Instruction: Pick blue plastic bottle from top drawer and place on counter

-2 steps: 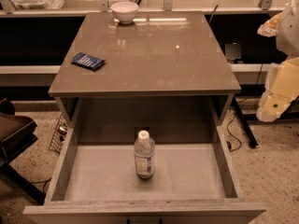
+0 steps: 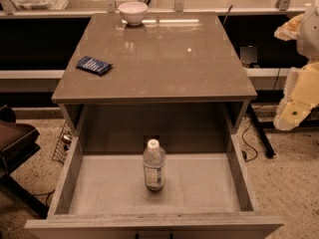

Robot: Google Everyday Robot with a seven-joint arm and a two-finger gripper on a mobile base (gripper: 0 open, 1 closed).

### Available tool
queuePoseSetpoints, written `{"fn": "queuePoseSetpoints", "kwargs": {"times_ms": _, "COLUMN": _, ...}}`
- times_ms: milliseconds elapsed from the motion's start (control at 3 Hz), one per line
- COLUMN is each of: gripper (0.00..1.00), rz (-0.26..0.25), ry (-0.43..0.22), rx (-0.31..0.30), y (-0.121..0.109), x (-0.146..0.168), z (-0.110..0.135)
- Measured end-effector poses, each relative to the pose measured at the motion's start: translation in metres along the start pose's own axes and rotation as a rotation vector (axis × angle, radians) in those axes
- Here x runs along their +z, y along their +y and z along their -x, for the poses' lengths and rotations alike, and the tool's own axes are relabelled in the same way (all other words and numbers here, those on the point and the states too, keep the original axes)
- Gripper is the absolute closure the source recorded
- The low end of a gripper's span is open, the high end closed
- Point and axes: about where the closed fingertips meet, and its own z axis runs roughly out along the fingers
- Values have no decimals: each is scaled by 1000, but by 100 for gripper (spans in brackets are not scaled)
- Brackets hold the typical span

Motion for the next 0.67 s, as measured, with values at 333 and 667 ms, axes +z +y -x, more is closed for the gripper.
{"fn": "queuePoseSetpoints", "kwargs": {"times_ms": 333, "gripper": 0, "rz": 40, "ry": -88, "rx": 14, "y": 11, "x": 26, "z": -16}}
{"fn": "queuePoseSetpoints", "kwargs": {"times_ms": 667, "gripper": 0, "rz": 61, "ry": -254, "rx": 52, "y": 35, "x": 82, "z": -48}}
